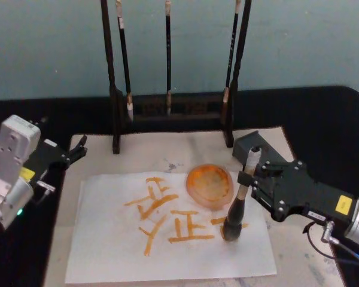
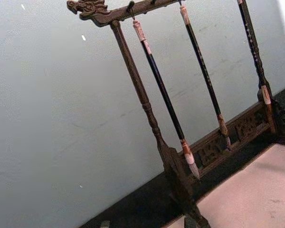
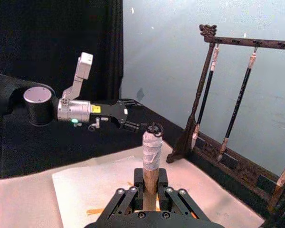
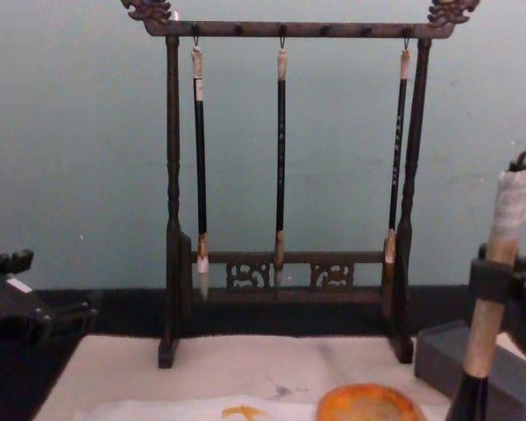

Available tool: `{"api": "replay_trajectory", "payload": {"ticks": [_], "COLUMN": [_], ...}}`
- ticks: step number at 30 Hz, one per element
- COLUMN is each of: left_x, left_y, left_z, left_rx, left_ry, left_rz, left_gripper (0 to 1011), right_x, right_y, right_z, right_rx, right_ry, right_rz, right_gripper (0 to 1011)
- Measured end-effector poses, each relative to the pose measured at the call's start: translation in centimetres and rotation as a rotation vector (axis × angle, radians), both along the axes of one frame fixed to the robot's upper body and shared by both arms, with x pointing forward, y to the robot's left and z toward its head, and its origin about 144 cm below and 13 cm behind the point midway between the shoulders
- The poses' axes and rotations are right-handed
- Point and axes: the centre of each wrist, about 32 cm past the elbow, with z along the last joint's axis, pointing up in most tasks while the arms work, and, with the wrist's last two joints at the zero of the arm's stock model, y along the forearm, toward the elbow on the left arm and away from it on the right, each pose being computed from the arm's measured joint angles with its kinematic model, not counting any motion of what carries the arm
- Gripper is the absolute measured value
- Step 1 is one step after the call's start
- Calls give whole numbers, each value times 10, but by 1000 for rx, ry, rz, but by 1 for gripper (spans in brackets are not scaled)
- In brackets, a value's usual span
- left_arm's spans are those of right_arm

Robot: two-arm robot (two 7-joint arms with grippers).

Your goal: Pick up the brush from the inkstone, write on the paper, then place the brush back to its original position.

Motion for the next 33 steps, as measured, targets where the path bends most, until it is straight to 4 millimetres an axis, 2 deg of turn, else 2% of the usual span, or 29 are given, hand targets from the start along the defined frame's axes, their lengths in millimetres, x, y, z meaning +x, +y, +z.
{"api": "replay_trajectory", "payload": {"ticks": [8,18,26,33], "left_x": [0,0,0,0], "left_y": [0,0,0,0], "left_z": [0,0,0,0], "left_rx": [0,0,0,0], "left_ry": [0,0,0,0], "left_rz": [0,0,0,0], "left_gripper": [1010,1010,1010,1010], "right_x": [-12,-15,-12,0], "right_y": [1,2,3,4], "right_z": [1,5,7,8], "right_rx": [6,21,44,82], "right_ry": [-1,-15,-27,-20], "right_rz": [14,4,-33,-99], "right_gripper": [176,176,176,176]}}
